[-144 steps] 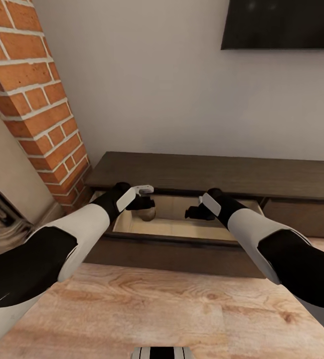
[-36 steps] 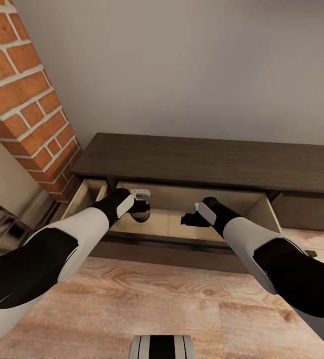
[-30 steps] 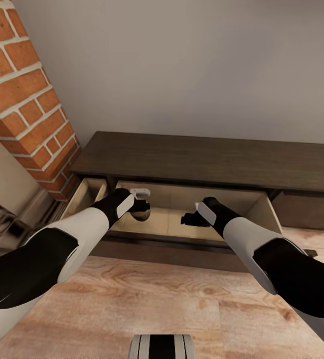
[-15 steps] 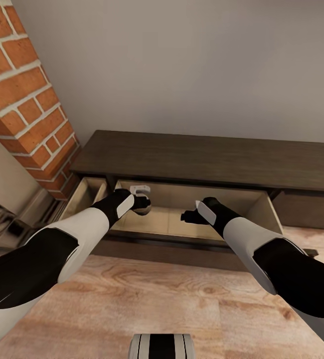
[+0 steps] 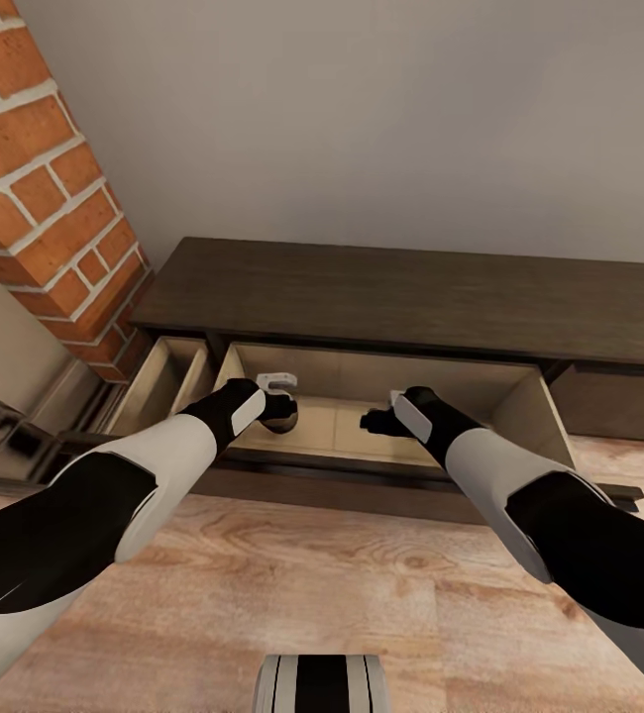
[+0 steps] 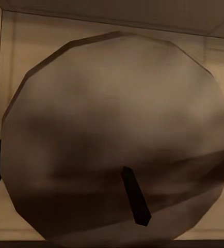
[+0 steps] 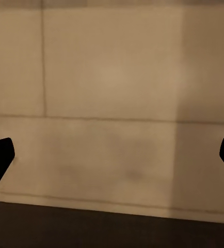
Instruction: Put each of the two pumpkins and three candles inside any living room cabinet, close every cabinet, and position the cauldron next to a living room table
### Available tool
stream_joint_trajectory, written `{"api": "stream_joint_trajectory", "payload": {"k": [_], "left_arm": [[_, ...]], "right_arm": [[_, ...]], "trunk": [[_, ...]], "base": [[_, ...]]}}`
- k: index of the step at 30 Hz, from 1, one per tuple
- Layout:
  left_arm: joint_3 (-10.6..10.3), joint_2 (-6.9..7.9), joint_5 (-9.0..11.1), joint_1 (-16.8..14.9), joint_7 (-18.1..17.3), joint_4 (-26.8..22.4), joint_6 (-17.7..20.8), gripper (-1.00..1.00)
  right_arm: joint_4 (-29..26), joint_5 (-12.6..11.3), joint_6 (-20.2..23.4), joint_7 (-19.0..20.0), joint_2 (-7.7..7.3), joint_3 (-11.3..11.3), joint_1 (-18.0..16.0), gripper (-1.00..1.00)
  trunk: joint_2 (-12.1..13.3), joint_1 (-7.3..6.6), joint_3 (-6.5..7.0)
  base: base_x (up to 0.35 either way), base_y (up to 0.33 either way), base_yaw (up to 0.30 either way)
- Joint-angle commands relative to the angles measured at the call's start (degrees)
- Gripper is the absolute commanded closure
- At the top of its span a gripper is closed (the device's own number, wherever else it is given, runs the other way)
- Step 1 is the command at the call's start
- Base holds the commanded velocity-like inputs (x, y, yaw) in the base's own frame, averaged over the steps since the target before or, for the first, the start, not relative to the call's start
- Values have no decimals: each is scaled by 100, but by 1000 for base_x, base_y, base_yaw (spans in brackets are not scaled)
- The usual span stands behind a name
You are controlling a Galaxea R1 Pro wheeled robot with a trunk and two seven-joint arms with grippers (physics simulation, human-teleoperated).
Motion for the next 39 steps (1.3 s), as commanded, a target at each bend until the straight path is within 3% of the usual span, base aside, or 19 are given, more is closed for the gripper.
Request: {"api": "stream_joint_trajectory", "payload": {"k": [1, 25, 39], "left_arm": [[-34, 1, 47, -1, 33, -11, 31, 100], [-39, 1, 45, -1, 33, -18, 26, 100], [-41, 1, 46, -1, 33, -22, 31, 100]], "right_arm": [[-41, -58, 20, -48, -2, 37, -4, -100], [-27, -45, 19, -51, 43, 81, -8, -100], [35, -45, 19, -51, 43, 81, -8, -100]], "trunk": [[-1, -1, -4], [-1, -1, -4], [-20, 35, -314]], "base": [[0, 0, 0], [68, 0, 0], [1, 0, 0]]}}
